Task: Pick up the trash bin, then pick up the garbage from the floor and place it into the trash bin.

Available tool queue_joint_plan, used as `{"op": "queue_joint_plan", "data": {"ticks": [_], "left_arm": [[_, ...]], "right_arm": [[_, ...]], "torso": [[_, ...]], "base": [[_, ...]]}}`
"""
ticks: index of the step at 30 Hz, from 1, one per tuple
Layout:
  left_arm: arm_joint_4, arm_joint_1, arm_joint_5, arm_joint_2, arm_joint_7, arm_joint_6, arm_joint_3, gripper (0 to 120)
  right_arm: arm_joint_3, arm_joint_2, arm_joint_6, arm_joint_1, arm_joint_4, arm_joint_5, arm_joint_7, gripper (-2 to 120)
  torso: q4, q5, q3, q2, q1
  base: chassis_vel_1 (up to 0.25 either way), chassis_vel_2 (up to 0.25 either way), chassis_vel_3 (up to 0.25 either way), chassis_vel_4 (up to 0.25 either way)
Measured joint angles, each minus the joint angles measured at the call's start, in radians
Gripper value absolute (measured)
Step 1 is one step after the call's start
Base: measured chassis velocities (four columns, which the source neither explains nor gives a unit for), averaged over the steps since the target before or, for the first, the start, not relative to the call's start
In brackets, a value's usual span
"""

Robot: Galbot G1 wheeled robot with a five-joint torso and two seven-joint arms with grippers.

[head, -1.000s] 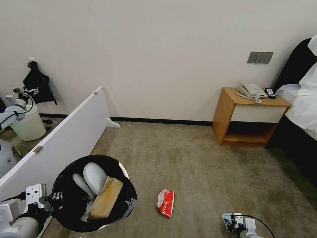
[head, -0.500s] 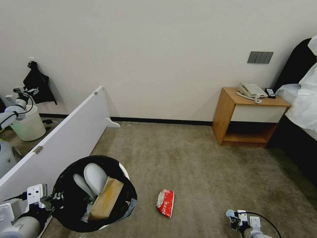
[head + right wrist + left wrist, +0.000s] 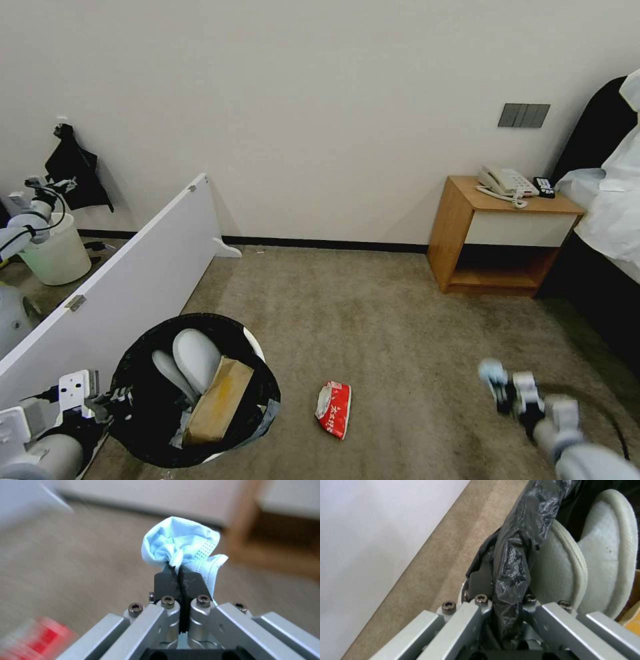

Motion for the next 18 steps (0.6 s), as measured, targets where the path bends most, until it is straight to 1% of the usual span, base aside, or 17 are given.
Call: {"op": "queue_joint_plan", "data": {"ticks": [2, 3, 5, 6, 7, 8, 10, 11, 12, 13, 14, 15, 17, 18], "left_arm": [[0.003, 0.001, 0.004, 0.008, -0.001, 0.000, 0.008, 3], [0.003, 0.001, 0.004, 0.008, -0.001, 0.000, 0.008, 3], [0.006, 0.001, 0.015, 0.016, -0.005, 0.000, 0.015, 3], [0.006, 0.001, 0.018, 0.019, -0.006, 0.000, 0.017, 3], [0.006, 0.001, 0.018, 0.019, -0.006, 0.000, 0.017, 3], [0.006, 0.005, 0.019, 0.022, -0.006, 0.000, 0.018, 3], [0.009, 0.011, 0.019, 0.023, -0.007, 0.000, 0.018, 3], [0.009, 0.011, 0.019, 0.023, -0.007, 0.000, 0.018, 3], [0.011, 0.012, 0.019, 0.025, -0.007, 0.000, 0.017, 3], [0.013, 0.013, 0.019, 0.027, -0.007, 0.000, 0.017, 3], [0.013, 0.013, 0.019, 0.027, -0.007, 0.000, 0.017, 3], [0.014, 0.011, 0.020, 0.030, -0.007, 0.000, 0.016, 3], [0.017, 0.007, 0.017, 0.034, -0.007, 0.000, 0.017, 3], [0.017, 0.007, 0.017, 0.034, -0.007, 0.000, 0.017, 3]], "right_arm": [[-0.069, -0.072, 0.015, 0.086, 0.092, 0.130, -0.002, 0], [-0.069, -0.072, 0.015, 0.086, 0.092, 0.130, -0.002, 0], [-0.196, -0.132, 0.048, 0.253, 0.146, 0.250, -0.012, 0], [-0.295, -0.142, 0.064, 0.357, 0.156, 0.295, -0.025, 0], [-0.295, -0.142, 0.064, 0.357, 0.156, 0.295, -0.025, 0], [-0.432, -0.130, 0.080, 0.496, 0.154, 0.335, -0.037, 0], [-0.627, -0.067, 0.096, 0.709, 0.124, 0.376, -0.044, 0], [-0.627, -0.067, 0.096, 0.709, 0.124, 0.376, -0.044, 0], [-0.728, -0.020, 0.102, 0.812, 0.099, 0.393, -0.044, 0], [-0.816, 0.025, 0.104, 0.899, 0.073, 0.413, -0.036, 0], [-0.816, 0.025, 0.104, 0.899, 0.073, 0.413, -0.036, 0], [-0.893, 0.069, 0.104, 0.982, 0.053, 0.438, -0.022, 0], [-0.987, 0.129, 0.100, 1.092, 0.035, 0.492, 0.017, 0], [-0.987, 0.129, 0.100, 1.092, 0.035, 0.492, 0.017, 0]], "torso": [[0.0004, -0.0008, 0.000, 0.000, 0.000], [0.0004, -0.0008, 0.000, 0.000, 0.000], [0.0003, -0.0010, 0.000, 0.000, 0.000], [0.0006, -0.0011, 0.000, 0.000, 0.000], [0.0006, -0.0011, 0.000, 0.000, 0.000], [0.0001, -0.0003, 0.000, 0.000, 0.000], [0.0006, -0.0007, 0.000, 0.000, 0.000], [0.0006, -0.0007, 0.000, 0.000, 0.000], [0.0012, -0.0009, 0.000, 0.000, 0.000], [0.0013, -0.0008, 0.000, 0.000, 0.000], [0.0013, -0.0008, 0.000, 0.000, 0.000], [0.0013, -0.0007, 0.000, 0.000, 0.000], [0.0004, -0.0012, 0.000, 0.000, 0.000], [0.0004, -0.0012, 0.000, 0.000, 0.000]], "base": [[0.000, 0.000, 0.000, 0.000], [0.000, 0.000, 0.000, 0.000], [0.000, 0.000, 0.000, 0.000], [0.000, 0.000, 0.000, 0.000], [0.000, 0.000, 0.000, 0.000], [0.000, 0.000, 0.000, 0.000], [0.000, 0.000, 0.000, 0.000], [0.000, 0.000, 0.000, 0.000], [0.000, 0.000, 0.000, 0.000], [0.000, 0.000, 0.000, 0.000], [0.000, 0.000, 0.000, 0.000], [0.000, 0.000, 0.000, 0.000], [0.000, 0.000, 0.000, 0.000], [0.000, 0.000, 0.000, 0.000]]}}
